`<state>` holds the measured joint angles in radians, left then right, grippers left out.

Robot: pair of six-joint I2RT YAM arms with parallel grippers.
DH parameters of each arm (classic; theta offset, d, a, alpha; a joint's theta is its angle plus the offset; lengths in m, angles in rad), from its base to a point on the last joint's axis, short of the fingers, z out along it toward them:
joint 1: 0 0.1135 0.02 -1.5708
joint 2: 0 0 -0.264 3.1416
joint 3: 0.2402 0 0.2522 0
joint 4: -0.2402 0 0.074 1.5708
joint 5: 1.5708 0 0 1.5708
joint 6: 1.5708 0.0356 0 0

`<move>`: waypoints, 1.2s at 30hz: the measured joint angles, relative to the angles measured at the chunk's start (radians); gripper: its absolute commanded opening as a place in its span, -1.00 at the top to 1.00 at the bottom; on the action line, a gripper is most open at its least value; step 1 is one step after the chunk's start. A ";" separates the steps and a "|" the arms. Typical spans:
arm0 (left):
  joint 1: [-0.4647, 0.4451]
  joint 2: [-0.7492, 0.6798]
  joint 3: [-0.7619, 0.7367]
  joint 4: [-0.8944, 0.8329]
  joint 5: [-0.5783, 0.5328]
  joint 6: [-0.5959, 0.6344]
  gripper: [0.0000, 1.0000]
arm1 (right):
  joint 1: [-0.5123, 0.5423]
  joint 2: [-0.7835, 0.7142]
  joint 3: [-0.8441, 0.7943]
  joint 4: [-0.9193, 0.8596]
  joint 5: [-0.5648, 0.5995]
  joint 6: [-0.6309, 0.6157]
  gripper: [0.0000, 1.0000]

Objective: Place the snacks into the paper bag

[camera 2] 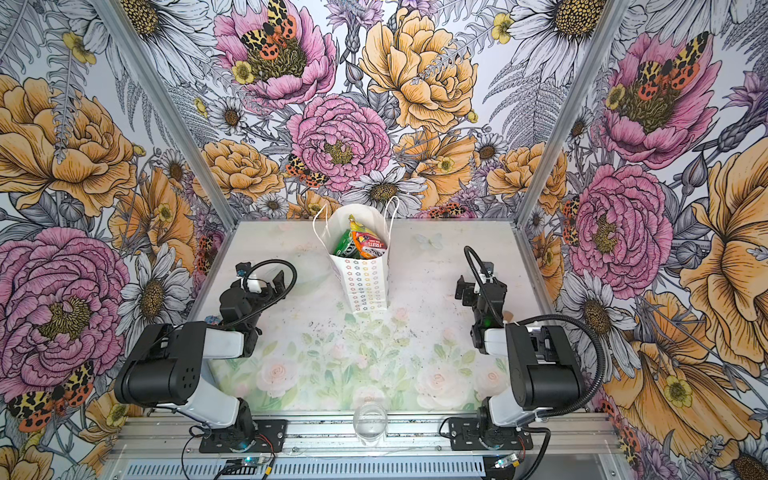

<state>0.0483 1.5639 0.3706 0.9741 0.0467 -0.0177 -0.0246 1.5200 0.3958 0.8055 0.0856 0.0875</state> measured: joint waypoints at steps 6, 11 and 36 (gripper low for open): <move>0.000 0.000 0.000 -0.022 -0.006 0.002 -0.98 | 0.000 0.000 0.000 0.000 0.001 0.000 -1.00; 0.000 0.000 0.000 -0.026 -0.009 0.002 -0.98 | 0.000 0.000 0.000 0.000 0.001 0.000 -1.00; -0.007 0.000 0.000 -0.029 -0.031 0.003 -0.98 | 0.000 0.000 0.000 0.000 0.001 0.000 -1.00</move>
<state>0.0410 1.5639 0.3706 0.9455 0.0154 -0.0147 -0.0242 1.5200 0.3958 0.8055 0.0868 0.0872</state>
